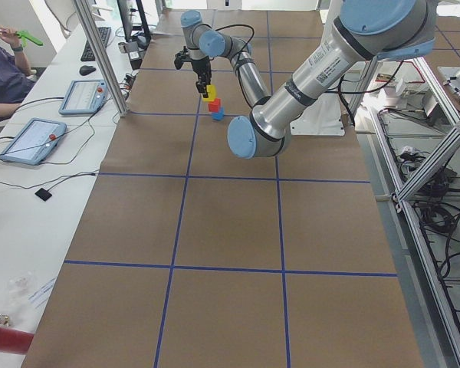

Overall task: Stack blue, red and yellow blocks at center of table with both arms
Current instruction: 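Carry the yellow cube with the left gripper above the red cube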

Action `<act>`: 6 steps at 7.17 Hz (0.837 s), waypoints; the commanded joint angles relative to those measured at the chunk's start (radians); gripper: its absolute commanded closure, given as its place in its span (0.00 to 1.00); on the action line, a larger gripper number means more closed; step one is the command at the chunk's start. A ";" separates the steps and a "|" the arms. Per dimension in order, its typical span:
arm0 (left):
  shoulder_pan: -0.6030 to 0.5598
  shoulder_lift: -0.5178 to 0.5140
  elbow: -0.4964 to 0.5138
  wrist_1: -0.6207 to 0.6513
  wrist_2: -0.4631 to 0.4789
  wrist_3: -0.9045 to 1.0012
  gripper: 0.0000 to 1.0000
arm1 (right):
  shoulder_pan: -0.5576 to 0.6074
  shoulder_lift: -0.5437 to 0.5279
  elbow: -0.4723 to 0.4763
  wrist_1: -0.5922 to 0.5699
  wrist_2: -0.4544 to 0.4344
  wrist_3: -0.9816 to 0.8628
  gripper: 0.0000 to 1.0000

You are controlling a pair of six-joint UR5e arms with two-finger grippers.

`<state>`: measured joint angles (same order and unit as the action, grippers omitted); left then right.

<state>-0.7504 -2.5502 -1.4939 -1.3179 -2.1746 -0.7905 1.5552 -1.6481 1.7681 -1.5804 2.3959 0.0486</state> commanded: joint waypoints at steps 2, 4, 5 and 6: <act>0.077 -0.016 0.061 -0.079 0.076 -0.082 1.00 | 0.000 -0.010 0.008 -0.001 0.000 0.000 0.00; 0.085 -0.031 0.098 -0.122 0.081 -0.114 1.00 | 0.000 -0.012 0.008 -0.004 0.000 0.000 0.00; 0.092 -0.039 0.104 -0.124 0.081 -0.130 1.00 | 0.000 -0.012 0.007 -0.004 0.000 0.000 0.00; 0.091 -0.053 0.122 -0.124 0.081 -0.130 1.00 | 0.000 -0.012 0.007 -0.004 0.000 0.000 0.00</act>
<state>-0.6624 -2.5892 -1.3896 -1.4386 -2.0950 -0.9114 1.5554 -1.6596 1.7756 -1.5842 2.3961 0.0491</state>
